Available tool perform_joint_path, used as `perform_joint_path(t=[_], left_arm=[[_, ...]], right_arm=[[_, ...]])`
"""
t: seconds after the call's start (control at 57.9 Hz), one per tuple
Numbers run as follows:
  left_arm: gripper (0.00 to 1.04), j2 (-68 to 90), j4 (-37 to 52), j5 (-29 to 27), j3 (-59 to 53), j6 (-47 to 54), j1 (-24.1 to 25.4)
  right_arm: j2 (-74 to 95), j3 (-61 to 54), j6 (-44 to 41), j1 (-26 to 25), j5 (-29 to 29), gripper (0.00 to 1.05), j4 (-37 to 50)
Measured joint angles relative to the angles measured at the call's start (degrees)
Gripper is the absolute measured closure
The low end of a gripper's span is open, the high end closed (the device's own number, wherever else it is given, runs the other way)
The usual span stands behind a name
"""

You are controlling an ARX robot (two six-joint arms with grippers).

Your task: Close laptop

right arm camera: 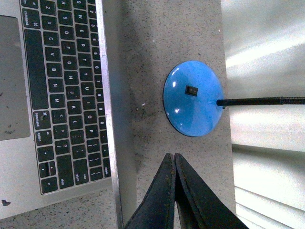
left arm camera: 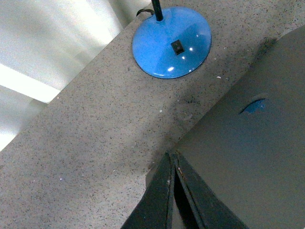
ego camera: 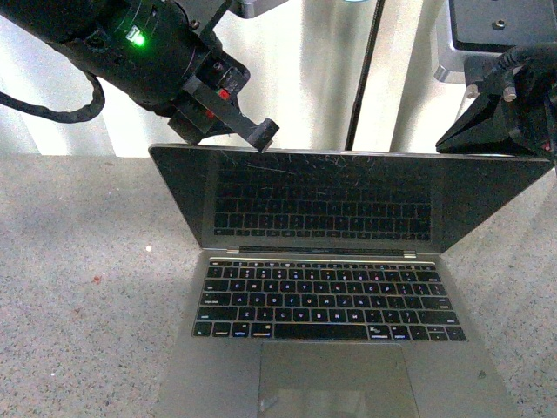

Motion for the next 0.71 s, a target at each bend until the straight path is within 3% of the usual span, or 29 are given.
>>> perform_joint_path(t=[0.708], left_arm=[[1.01,-1.01,0.59,1.05,-4.68,0.04,-1.2]], right_arm=[[-0.17,-2.19,-2.19,0.96,0.87,1.02,-1.36]])
